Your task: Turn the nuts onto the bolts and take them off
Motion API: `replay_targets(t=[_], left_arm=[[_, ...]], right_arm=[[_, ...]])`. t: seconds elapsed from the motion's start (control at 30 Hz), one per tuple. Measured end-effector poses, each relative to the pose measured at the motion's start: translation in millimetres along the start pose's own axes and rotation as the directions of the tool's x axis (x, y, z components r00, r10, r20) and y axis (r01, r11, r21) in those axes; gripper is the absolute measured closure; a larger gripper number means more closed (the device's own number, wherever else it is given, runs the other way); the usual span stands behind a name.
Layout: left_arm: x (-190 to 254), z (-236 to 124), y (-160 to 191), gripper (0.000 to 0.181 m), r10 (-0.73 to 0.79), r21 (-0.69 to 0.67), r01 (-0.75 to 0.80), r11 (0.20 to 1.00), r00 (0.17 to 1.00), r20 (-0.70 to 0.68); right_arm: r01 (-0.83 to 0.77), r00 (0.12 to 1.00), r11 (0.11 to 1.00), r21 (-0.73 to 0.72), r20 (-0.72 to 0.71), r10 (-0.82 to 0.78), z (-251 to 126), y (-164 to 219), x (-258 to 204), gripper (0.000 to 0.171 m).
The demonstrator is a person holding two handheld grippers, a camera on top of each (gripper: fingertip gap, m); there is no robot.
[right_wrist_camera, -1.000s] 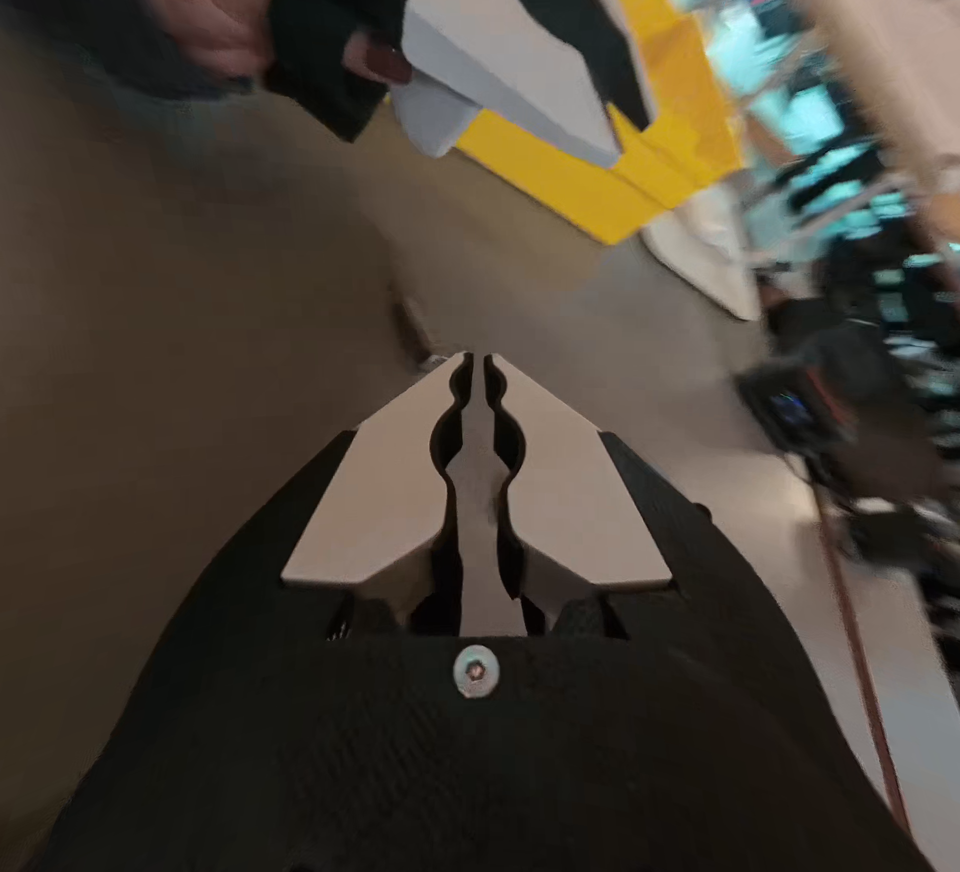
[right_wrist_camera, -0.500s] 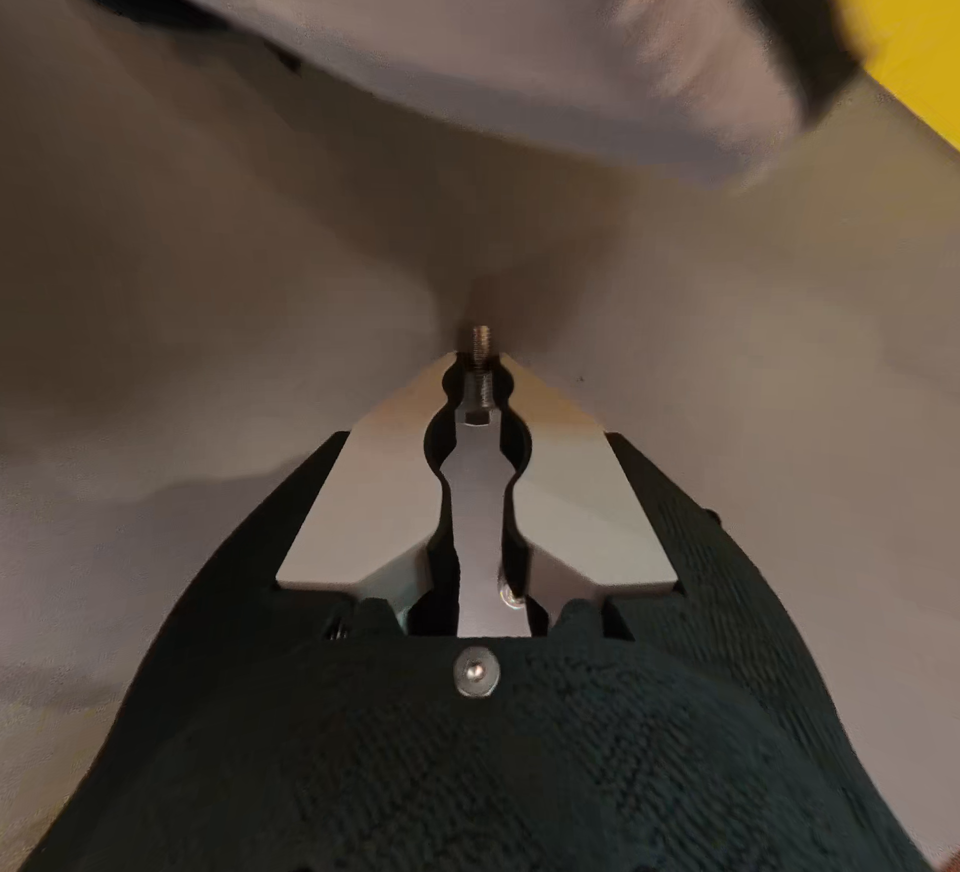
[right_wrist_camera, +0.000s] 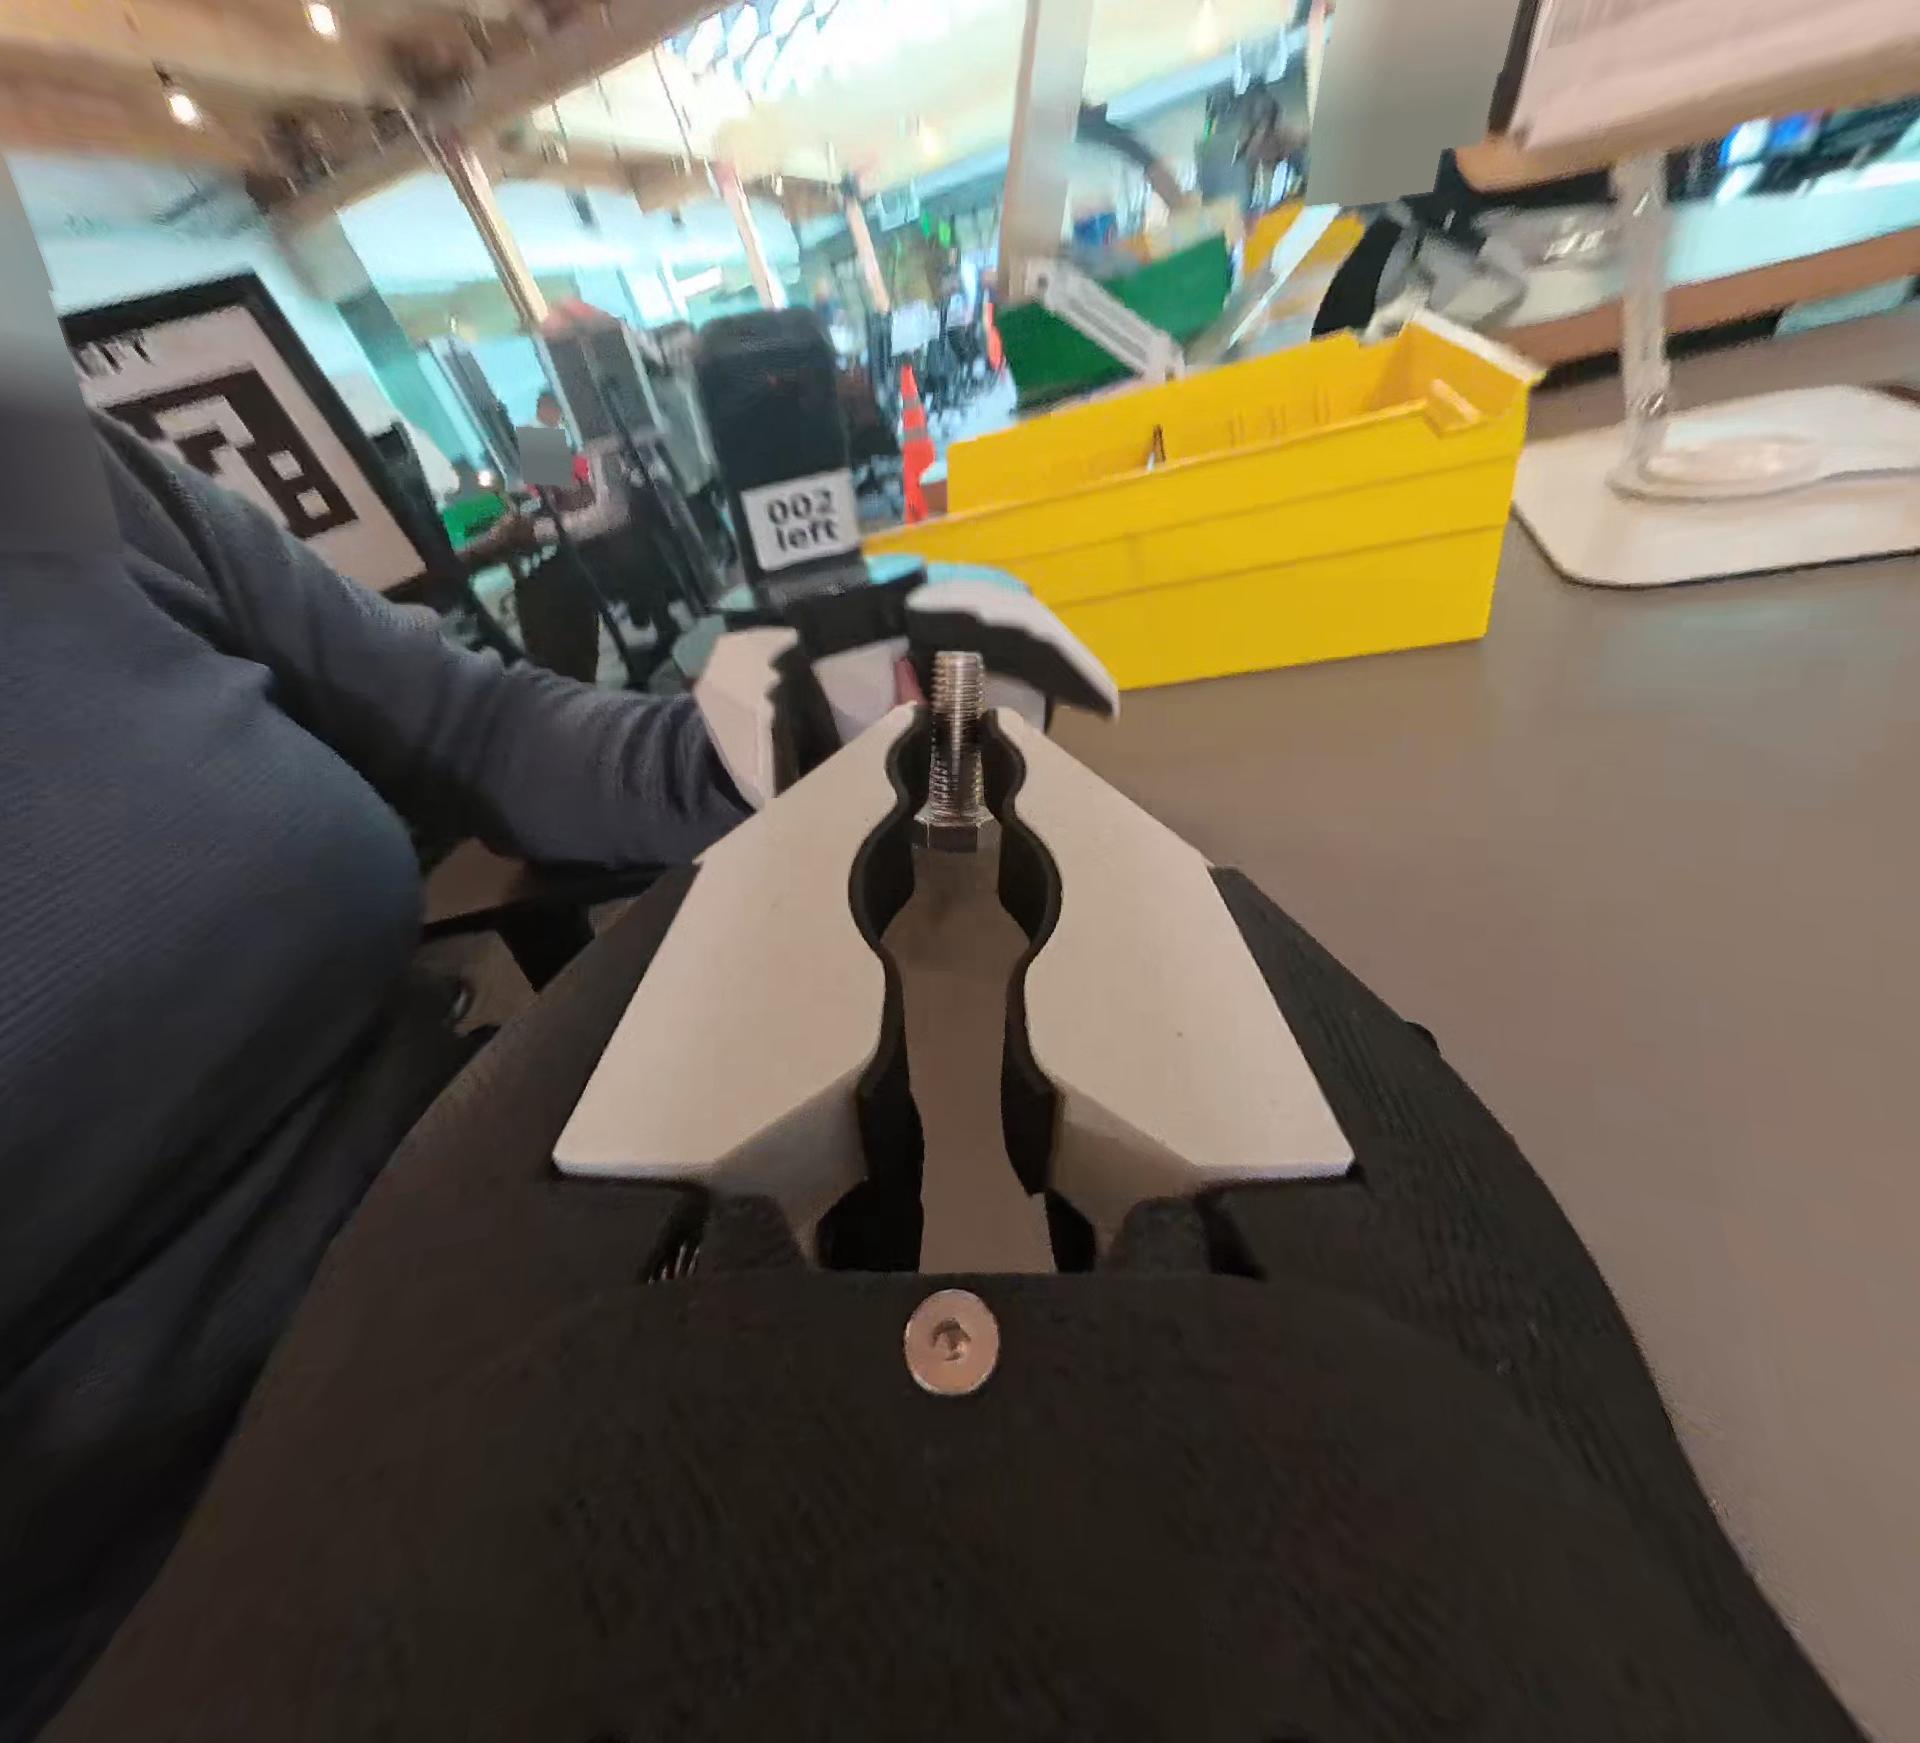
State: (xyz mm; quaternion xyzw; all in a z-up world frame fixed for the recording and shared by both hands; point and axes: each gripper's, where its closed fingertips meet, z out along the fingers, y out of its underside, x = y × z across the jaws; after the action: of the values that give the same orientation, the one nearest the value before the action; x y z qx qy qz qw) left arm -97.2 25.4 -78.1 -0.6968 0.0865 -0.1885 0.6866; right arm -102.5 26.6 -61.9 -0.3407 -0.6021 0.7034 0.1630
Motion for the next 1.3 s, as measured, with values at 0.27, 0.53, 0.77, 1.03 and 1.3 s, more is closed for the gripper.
replay_targets(t=[0.27,0.53,0.77,1.03,1.3], left_arm=[[10.6,52.1,7.7,0.144,-0.043,-0.037,0.040,0.999,0.995,-0.093],[10.2,56.8,3.1,0.167,-0.174,-0.015,0.174,0.985,0.971,-0.163],[0.1,59.4,6.8,0.133,-0.264,-0.040,0.261,0.965,0.954,-0.140],[6.4,62.6,11.7,0.150,-0.202,-0.075,0.194,0.978,0.971,-0.130],[14.4,61.2,10.8,0.166,-0.088,-0.058,0.082,0.995,0.989,-0.119]], right_arm=[[0.104,0.986,0.985,0.135,-0.146,-0.084,-31.8,-10.6,9.0,0.163],[0.017,0.997,0.987,0.160,-0.078,-0.005,-34.1,-3.3,10.1,0.164],[0.036,0.995,0.986,0.166,-0.094,-0.020,-34.0,-5.1,12.1,0.163],[0.048,0.995,0.981,0.186,-0.096,-0.031,-33.8,-10.3,9.1,0.163],[0.066,0.994,0.986,0.154,-0.092,-0.052,-34.5,-9.6,5.1,0.163]])
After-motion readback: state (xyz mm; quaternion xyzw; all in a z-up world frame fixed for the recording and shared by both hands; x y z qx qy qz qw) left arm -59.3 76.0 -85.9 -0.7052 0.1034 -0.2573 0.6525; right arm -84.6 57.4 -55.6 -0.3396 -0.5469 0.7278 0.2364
